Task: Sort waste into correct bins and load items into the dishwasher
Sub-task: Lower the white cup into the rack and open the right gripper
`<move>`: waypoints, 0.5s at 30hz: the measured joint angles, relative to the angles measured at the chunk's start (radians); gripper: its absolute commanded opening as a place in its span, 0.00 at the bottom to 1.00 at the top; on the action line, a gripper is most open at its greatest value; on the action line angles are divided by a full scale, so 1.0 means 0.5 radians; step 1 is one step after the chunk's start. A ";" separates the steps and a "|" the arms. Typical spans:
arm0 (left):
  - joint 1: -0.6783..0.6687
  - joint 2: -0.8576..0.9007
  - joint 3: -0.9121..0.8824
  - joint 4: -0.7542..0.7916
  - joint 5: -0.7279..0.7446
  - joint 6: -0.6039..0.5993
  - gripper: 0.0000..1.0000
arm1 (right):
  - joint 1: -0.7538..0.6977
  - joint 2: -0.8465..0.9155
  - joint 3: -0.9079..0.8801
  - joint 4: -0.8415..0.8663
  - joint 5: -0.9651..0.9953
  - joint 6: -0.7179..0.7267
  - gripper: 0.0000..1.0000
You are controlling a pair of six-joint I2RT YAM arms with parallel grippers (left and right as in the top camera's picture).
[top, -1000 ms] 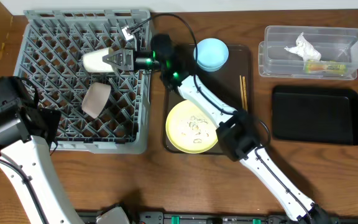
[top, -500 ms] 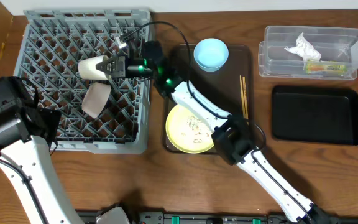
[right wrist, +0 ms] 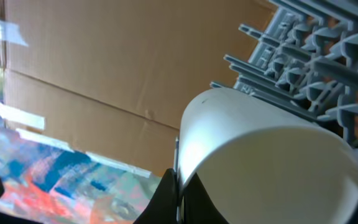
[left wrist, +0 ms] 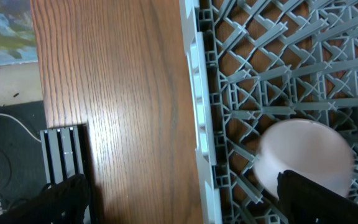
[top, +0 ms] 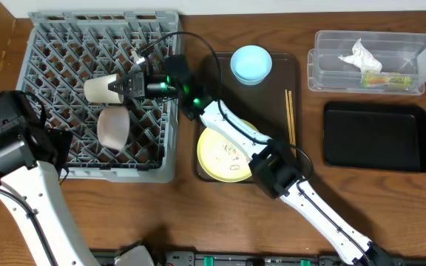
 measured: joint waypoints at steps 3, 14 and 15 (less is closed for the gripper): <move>0.000 0.000 0.000 0.000 -0.001 0.001 0.98 | -0.007 -0.008 0.017 -0.067 -0.010 -0.036 0.01; 0.000 0.000 0.000 0.000 0.000 0.000 0.98 | -0.085 -0.033 0.021 -0.268 -0.044 -0.128 0.03; 0.000 0.000 0.000 0.000 -0.001 0.000 0.98 | -0.096 -0.034 0.021 -0.317 -0.071 -0.143 0.05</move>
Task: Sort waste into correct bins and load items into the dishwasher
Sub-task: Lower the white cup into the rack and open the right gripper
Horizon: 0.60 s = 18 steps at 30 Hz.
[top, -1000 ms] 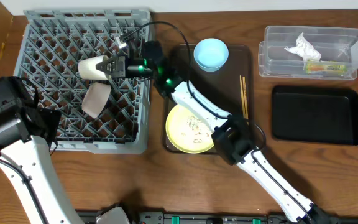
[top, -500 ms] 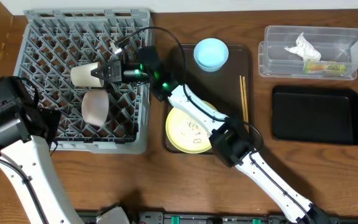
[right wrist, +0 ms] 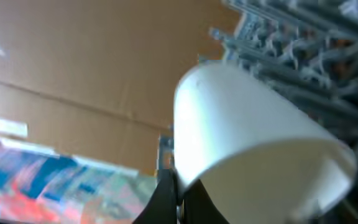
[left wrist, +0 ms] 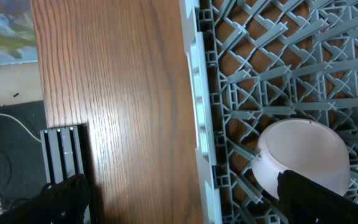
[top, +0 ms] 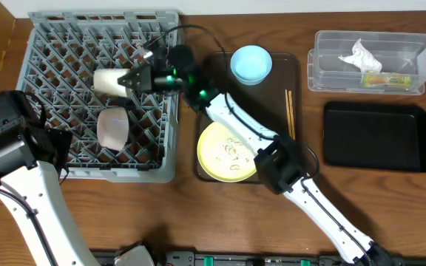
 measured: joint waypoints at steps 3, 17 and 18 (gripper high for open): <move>0.000 0.000 0.000 0.000 0.000 0.000 0.98 | -0.008 -0.030 0.000 -0.154 -0.040 -0.059 0.08; 0.000 0.000 0.000 -0.001 0.001 0.000 0.98 | -0.089 -0.362 -0.029 -1.083 0.201 -0.565 0.46; 0.000 0.000 0.000 0.000 0.001 0.000 0.98 | -0.112 -0.404 -0.029 -1.128 0.217 -0.596 0.47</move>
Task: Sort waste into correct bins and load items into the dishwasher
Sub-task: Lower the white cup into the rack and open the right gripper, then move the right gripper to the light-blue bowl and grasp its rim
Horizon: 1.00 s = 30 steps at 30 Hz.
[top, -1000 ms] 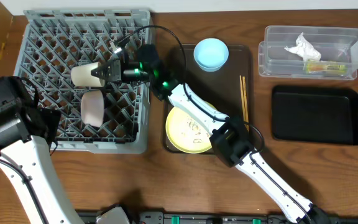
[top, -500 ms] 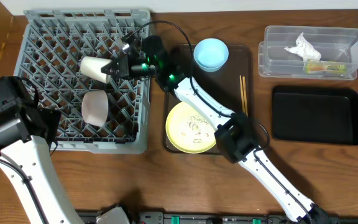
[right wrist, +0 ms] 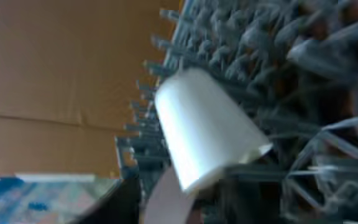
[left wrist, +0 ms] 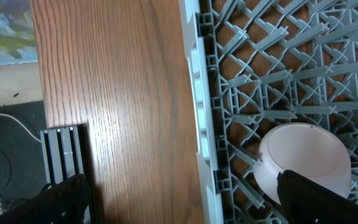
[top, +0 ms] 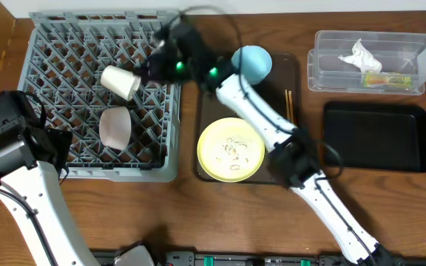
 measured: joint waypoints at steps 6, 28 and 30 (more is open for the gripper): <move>0.000 0.000 0.000 0.000 0.000 0.001 0.98 | -0.127 -0.284 -0.002 -0.173 0.053 -0.094 0.47; 0.000 0.000 0.000 0.000 0.000 0.000 0.98 | -0.311 -0.401 -0.003 -1.326 0.932 -0.426 0.60; 0.000 0.000 0.000 0.000 0.000 0.000 0.98 | -0.380 -0.401 -0.003 -1.405 1.087 -0.456 0.60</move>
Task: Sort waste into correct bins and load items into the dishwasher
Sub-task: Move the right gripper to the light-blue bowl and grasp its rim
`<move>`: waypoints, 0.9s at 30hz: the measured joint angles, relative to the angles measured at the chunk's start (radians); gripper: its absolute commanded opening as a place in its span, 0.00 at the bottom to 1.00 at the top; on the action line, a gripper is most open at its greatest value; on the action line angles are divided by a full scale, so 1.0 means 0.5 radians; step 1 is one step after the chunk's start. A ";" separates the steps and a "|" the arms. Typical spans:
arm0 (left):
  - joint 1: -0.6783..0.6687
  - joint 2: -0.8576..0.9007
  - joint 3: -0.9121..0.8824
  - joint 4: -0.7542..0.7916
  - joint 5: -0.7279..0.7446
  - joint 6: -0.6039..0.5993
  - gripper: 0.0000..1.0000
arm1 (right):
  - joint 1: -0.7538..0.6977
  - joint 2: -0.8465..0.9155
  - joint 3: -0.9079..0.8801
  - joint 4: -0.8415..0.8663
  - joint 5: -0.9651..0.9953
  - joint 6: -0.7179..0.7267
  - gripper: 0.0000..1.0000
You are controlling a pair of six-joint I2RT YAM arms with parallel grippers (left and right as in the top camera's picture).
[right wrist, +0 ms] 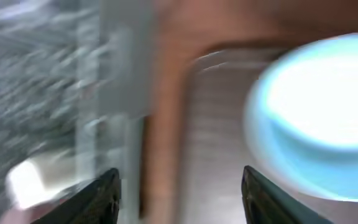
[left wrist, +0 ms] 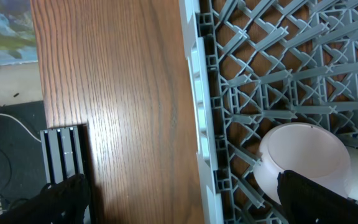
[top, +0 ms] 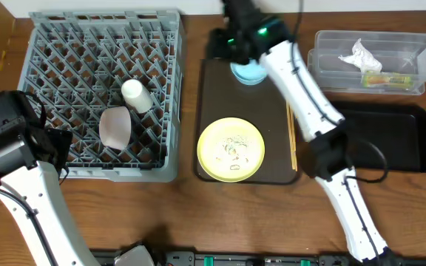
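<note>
A white cup [top: 134, 94] lies in the grey dish rack [top: 50, 44], just above a pale pink bowl [top: 114, 127] that also shows in the left wrist view [left wrist: 300, 158]. My right gripper [top: 239, 48] hangs open and empty over the far end of the brown tray [top: 211, 103], beside the blue bowl [right wrist: 319, 112]. Its view is blurred, with the cup [right wrist: 30, 180] at the lower left. A yellow plate [top: 231, 150] and chopsticks [top: 292, 137] lie on the tray. My left gripper [left wrist: 185, 208] is open over the rack's left edge.
A clear plastic bin [top: 413, 81] holding wrappers stands at the back right. In front of it lies a black tray [top: 376, 137]. The rack's rim [left wrist: 197, 112] runs beside bare wooden table [left wrist: 117, 93].
My right gripper has moved from the rack's right side to above the tray's far end by the blue bowl. The white cup has settled lower in the rack, next to the pink bowl.
My right gripper held the white cup over the rack's middle, then a little farther back. A second ago the cup lay loose in the rack with the gripper beside it. Now the gripper is open over the tray. The left arm has stayed still.
</note>
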 measured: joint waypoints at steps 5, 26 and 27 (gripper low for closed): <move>0.000 0.000 0.000 0.000 0.000 0.000 0.98 | -0.062 0.014 0.000 -0.024 0.321 -0.094 0.61; 0.000 0.000 0.000 -0.001 0.000 0.001 0.98 | 0.076 0.381 -0.002 0.119 0.545 -0.558 0.48; 0.000 0.000 0.000 0.000 -0.001 0.000 0.98 | 0.088 0.382 -0.002 0.111 0.562 -0.568 0.42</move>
